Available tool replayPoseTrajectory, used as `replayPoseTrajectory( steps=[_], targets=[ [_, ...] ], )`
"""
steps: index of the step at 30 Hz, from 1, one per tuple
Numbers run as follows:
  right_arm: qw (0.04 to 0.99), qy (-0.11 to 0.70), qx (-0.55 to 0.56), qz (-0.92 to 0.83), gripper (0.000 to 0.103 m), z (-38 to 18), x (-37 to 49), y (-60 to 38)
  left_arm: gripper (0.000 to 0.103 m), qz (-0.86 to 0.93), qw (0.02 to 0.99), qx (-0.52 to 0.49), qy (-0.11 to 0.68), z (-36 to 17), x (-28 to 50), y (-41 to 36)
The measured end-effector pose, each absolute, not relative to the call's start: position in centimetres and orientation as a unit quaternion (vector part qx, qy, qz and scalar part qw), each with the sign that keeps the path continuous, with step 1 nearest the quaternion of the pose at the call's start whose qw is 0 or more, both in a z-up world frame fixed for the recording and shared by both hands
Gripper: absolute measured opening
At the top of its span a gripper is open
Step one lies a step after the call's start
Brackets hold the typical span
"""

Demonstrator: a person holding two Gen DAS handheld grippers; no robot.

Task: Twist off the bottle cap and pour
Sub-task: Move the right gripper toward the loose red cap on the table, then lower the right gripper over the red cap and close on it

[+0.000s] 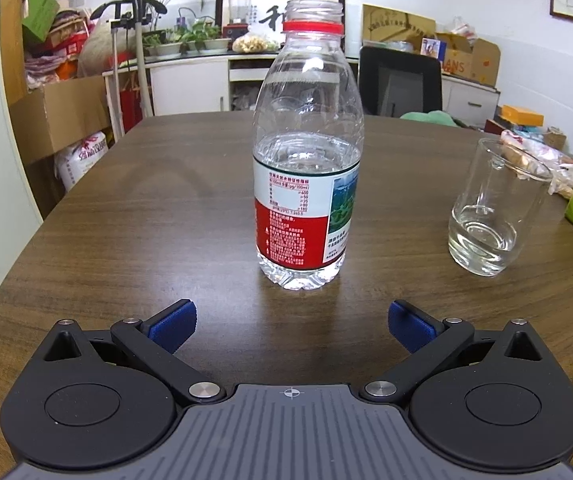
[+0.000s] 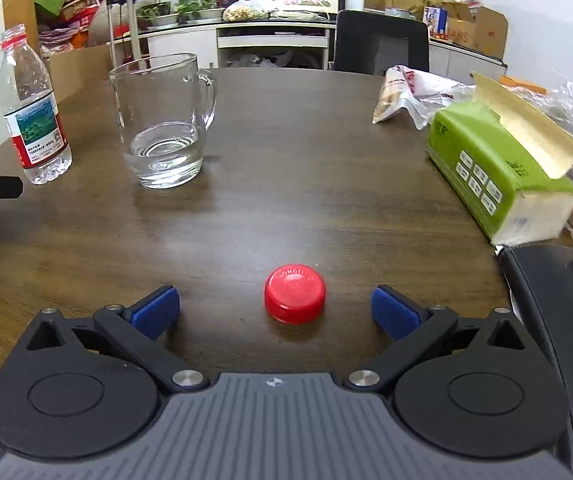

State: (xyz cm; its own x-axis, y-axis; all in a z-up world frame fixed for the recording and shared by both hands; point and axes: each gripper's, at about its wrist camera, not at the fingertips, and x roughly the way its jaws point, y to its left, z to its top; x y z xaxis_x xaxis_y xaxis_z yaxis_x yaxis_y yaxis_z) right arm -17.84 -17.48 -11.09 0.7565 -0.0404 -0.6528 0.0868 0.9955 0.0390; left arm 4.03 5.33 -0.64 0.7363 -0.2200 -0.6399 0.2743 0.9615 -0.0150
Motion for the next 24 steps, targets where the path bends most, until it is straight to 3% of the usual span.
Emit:
replayPoseTrajectory(
  steps=[24],
  targets=[
    [0.940,0.340,0.022,-0.014,0.103,-11.1,-17.6,-17.4,0.103,-0.124,0.925,-0.005,0.359,-1.2,5.0,6.1]
  ],
)
